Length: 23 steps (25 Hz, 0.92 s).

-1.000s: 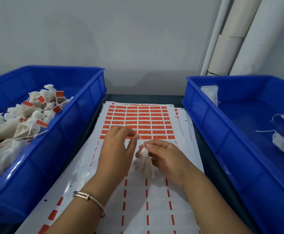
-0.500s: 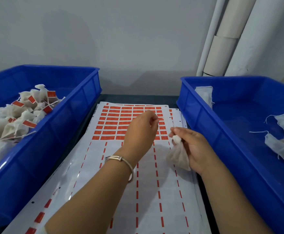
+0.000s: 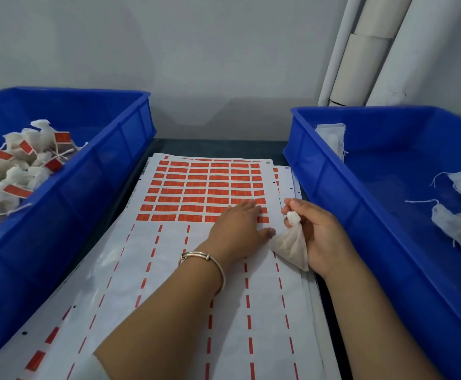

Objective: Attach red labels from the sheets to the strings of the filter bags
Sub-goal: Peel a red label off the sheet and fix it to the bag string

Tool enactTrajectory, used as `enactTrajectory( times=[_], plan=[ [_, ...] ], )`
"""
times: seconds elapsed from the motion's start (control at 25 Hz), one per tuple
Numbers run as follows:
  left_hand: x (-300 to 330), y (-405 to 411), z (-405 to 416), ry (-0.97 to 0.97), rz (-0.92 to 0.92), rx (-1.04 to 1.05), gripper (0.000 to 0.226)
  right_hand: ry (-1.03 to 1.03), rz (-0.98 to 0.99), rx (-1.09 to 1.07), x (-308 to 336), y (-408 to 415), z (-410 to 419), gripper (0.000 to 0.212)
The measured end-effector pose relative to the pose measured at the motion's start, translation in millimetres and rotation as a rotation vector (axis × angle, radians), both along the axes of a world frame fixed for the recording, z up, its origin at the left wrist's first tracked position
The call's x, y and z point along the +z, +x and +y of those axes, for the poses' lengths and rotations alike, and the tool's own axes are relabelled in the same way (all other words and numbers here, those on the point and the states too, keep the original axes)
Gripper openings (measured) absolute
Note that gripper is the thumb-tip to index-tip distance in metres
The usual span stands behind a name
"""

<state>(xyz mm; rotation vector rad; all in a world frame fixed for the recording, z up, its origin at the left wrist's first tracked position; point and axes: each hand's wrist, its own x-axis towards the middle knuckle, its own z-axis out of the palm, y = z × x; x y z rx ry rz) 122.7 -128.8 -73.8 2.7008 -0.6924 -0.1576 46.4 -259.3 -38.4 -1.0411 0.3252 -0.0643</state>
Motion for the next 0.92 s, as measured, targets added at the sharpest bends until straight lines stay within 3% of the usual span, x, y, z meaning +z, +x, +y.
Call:
enactTrajectory(
  times=[0.24, 0.68, 0.92],
  plan=[
    [-3.7, -15.5, 13.9, -0.012, -0.044, -0.032, 0.058, 0.013, 0.050, 0.015, -4.5, -2.5, 5.1, 0.012],
    [12.2, -23.0, 6.2, 0.082, -0.004, 0.016, 0.048, -0.035, 0.028, -0.007, -13.1, -2.2, 6.9, 0.020],
    [11.3, -30.1, 5.9, 0.162, -0.145, -0.052, 0.040, -0.108, -0.019, -0.005, -14.5, -1.2, 8.3, 0.025]
  ],
)
